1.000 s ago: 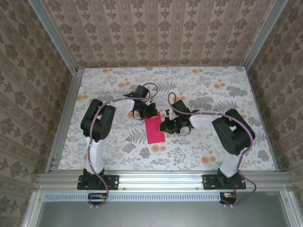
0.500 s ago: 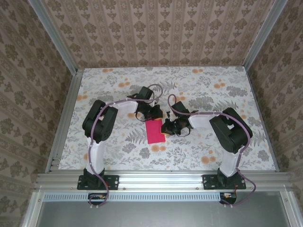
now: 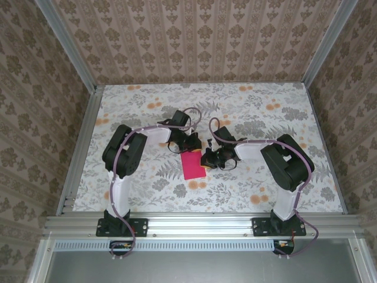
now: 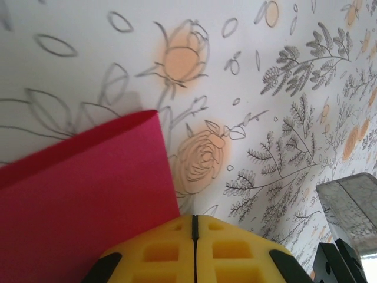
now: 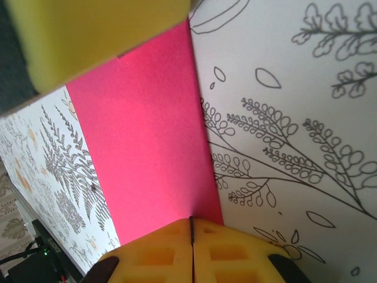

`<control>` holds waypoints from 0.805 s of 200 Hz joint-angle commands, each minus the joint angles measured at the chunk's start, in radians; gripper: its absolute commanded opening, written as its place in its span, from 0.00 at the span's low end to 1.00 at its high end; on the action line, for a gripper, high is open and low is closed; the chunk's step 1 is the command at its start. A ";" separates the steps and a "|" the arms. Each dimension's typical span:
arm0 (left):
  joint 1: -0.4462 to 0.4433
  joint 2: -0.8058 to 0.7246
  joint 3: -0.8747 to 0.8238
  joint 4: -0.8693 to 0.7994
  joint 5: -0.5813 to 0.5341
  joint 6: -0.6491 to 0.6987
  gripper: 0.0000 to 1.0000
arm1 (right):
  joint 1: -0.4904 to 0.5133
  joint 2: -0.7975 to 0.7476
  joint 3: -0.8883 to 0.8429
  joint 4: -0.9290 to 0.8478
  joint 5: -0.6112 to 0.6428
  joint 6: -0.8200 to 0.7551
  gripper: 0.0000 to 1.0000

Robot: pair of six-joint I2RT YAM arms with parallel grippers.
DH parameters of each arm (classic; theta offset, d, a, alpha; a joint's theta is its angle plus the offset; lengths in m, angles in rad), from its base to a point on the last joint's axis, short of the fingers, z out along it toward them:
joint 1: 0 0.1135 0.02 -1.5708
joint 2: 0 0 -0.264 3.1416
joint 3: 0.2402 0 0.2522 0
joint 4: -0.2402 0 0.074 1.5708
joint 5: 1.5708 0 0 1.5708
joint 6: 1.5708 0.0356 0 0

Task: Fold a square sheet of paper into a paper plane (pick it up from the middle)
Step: First fold in half a square sheet of paper at the center of the table.

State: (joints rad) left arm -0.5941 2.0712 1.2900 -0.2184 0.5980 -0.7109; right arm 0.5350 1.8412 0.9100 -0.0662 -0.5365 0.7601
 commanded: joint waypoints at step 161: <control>0.062 0.141 0.202 -0.126 -0.087 0.073 0.06 | 0.004 0.014 -0.160 -0.114 0.018 -0.072 0.09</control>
State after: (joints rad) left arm -0.5674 2.1639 1.4624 -0.3527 0.5915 -0.6716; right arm 0.5274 1.8191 0.8280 0.0479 -0.5617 0.7094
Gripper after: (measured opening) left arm 0.063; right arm 0.089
